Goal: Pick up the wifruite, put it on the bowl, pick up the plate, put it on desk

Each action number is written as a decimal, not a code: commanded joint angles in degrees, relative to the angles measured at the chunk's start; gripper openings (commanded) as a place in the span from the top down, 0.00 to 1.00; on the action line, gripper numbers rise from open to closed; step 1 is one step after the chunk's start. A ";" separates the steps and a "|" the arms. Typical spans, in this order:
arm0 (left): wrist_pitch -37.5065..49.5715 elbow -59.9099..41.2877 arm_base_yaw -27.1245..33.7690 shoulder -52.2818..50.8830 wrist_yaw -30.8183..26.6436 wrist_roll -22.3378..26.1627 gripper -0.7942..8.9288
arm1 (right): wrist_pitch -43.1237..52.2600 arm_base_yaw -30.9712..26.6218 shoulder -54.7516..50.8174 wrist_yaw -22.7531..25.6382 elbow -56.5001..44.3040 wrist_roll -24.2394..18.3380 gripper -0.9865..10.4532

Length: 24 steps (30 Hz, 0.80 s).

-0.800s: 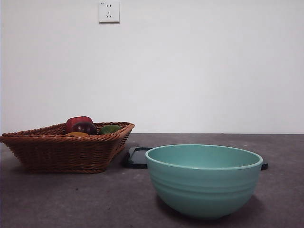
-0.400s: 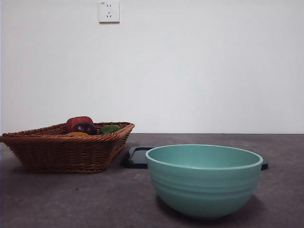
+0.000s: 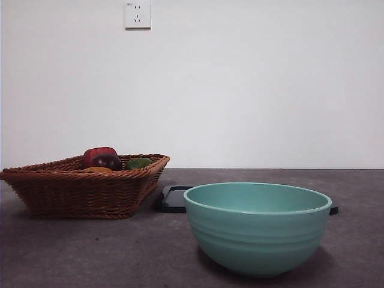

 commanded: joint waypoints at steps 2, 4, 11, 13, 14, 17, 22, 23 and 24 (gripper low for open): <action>0.79 0.37 2.21 -0.26 0.31 0.63 0.90 | 0.59 0.24 0.07 -0.02 1.01 0.39 0.91; 0.92 0.11 5.29 -0.50 0.33 0.61 0.90 | 0.59 0.24 0.07 -0.02 1.01 0.39 0.91; 5.09 -5.73 17.20 -2.10 0.31 2.19 0.90 | 0.59 0.24 0.07 -0.04 1.01 0.39 0.91; 11.15 -10.60 20.09 -3.65 0.28 4.39 0.90 | 0.59 0.24 0.07 -0.02 1.01 0.39 0.91; 16.09 -13.97 21.46 -4.81 0.15 4.66 0.90 | 0.59 0.26 0.07 0.00 1.01 0.39 0.91; 33.38 -25.62 24.96 -9.01 -3.54 2.89 0.90 | 0.59 0.24 0.07 -0.02 1.01 0.39 0.91; 54.60 -44.00 29.44 -16.39 -8.26 -0.44 0.90 | 0.59 0.24 0.07 0.00 1.01 0.39 0.91; 56.68 -47.04 30.08 -18.03 -9.75 -0.50 0.90 | 0.59 0.26 0.07 0.00 1.01 0.39 0.91; 58.01 -49.90 30.53 -19.80 -12.04 -1.22 0.90 | 0.59 0.26 0.07 -0.02 1.01 0.39 0.91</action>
